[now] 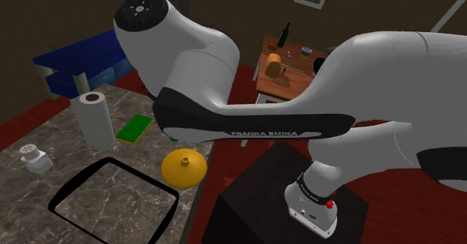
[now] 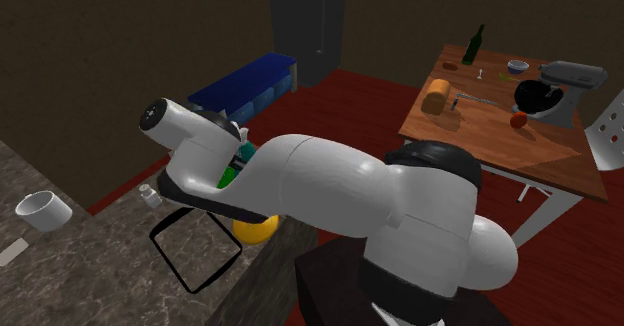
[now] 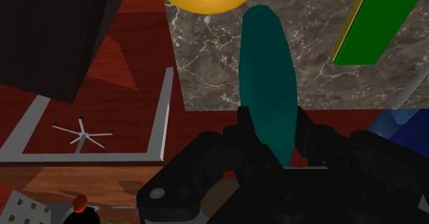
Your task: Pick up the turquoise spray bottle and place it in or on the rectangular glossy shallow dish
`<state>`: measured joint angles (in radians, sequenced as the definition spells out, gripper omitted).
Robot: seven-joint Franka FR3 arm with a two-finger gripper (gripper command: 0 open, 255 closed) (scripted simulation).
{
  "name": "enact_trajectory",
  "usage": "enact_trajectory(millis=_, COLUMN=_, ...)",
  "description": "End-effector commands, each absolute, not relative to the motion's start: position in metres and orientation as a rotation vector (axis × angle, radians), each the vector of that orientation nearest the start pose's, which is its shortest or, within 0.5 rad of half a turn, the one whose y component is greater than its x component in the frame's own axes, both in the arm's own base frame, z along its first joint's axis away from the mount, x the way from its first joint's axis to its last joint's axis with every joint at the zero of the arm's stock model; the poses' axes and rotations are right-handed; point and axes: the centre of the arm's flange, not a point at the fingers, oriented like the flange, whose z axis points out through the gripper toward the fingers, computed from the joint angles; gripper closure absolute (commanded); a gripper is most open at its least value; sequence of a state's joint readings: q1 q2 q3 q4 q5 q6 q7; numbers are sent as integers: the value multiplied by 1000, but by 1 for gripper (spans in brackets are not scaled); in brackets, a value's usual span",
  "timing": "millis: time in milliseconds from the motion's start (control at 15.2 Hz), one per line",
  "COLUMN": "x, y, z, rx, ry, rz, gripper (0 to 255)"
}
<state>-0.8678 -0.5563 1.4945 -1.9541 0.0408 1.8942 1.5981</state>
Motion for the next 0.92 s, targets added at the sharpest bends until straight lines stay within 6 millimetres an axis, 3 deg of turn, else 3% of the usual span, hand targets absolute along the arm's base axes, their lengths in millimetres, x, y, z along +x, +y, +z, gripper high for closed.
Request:
enact_trajectory(millis=0, x=385, y=414, z=469, rx=-2887, ry=1580, rz=-768, gripper=255)
enact_trajectory(millis=858, x=340, y=579, z=466, rx=-2887, ry=1580, rz=-768, gripper=255)
